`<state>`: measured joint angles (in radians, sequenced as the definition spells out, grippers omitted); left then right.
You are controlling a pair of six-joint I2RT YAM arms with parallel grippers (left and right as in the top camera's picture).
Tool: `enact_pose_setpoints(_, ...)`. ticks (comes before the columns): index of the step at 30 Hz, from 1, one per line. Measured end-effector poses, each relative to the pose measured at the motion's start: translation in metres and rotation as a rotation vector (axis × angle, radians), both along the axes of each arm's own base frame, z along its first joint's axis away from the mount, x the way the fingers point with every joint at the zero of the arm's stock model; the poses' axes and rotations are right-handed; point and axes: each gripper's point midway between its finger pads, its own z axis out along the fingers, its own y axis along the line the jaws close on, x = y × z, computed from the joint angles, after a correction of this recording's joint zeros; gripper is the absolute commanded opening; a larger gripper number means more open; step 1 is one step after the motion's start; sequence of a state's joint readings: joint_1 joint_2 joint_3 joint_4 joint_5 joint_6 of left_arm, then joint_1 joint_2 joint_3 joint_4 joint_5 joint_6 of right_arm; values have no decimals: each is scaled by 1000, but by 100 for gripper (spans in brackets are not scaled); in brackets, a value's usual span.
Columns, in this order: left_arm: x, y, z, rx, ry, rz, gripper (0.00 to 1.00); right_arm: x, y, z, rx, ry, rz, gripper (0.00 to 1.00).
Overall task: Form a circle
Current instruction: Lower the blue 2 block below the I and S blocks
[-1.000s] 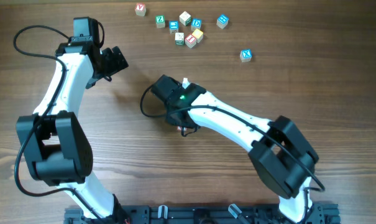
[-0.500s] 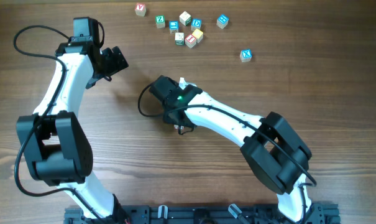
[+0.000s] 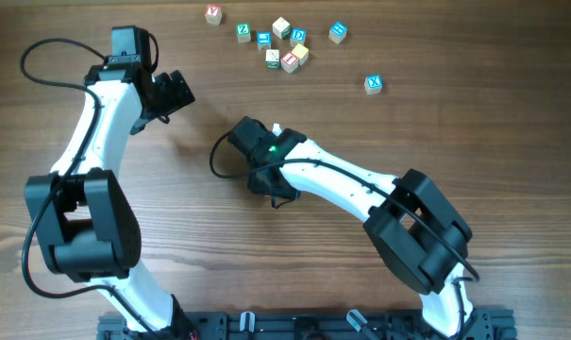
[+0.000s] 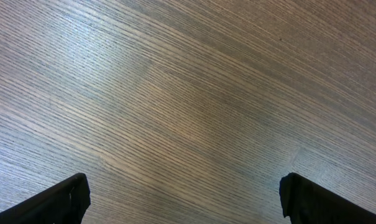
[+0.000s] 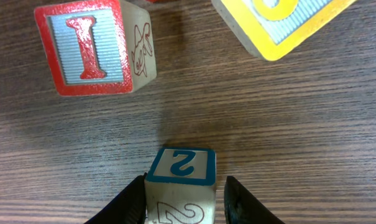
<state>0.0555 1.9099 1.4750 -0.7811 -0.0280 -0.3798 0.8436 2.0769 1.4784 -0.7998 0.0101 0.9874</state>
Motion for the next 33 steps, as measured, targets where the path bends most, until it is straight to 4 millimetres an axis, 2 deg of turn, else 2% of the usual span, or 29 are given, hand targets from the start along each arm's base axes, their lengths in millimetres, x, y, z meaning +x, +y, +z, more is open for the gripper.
enact_pose_setpoints(5,0,0,0,0,0,0,100,0,0,0,1,2,-3,27)
enact_pose_setpoints(16,0,0,0,0,0,0,100,16,-6,2,-39,-82,-36,29)
enact_pose_setpoints(21,0,0,0,0,0,0,100,21,-7,3,-44,-110,-48,65)
enact_pose_setpoints(23,0,0,0,0,0,0,100,21,-7,3,-45,-111,-56,66)
enact_pose_setpoints(25,0,0,0,0,0,0,100,21,-7,3,-43,-109,-55,62)
enact_pose_setpoints(29,0,0,0,0,0,0,100,19,-5,3,-33,-97,-52,39)
enact_pose_setpoints(33,0,0,0,0,0,0,100,18,-4,3,-27,-92,-52,38)
